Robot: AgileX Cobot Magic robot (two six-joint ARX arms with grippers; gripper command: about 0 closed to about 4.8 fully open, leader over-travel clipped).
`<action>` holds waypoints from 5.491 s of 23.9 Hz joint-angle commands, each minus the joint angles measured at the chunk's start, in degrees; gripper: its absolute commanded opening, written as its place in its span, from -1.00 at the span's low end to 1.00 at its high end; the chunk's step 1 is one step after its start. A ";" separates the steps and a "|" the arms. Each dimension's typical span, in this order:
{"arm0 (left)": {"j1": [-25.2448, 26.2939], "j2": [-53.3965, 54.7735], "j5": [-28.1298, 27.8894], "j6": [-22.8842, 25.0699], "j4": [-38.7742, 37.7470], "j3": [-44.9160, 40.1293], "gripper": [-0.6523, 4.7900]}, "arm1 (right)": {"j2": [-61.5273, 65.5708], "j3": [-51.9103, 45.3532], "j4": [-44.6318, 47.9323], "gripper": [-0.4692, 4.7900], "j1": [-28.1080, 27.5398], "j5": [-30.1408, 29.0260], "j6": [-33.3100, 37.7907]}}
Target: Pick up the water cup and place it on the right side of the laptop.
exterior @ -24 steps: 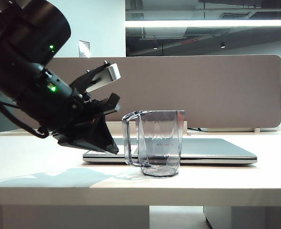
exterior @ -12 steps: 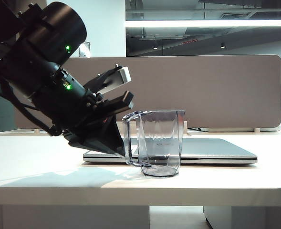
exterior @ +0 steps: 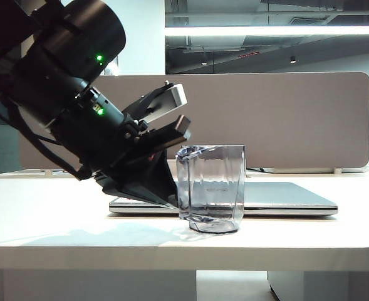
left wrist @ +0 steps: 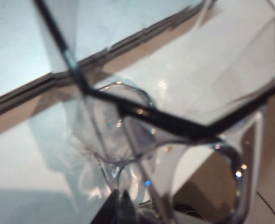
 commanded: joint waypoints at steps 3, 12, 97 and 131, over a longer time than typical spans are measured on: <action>-1.55 -0.09 1.57 -1.31 2.23 0.37 -0.78 | -0.04 0.15 0.61 -0.86 0.04 0.09 -0.17; -4.79 -0.09 1.79 -2.62 3.87 0.57 -0.78 | -0.04 0.15 0.61 -0.86 0.04 0.09 -0.17; -10.54 13.84 -1.64 6.67 7.32 16.15 -0.78 | 0.17 0.15 -1.11 -0.86 0.04 0.15 -0.20; -11.47 -9.70 -8.20 6.91 -25.18 17.59 -0.78 | 4.39 -11.17 14.71 -0.85 11.58 4.09 6.32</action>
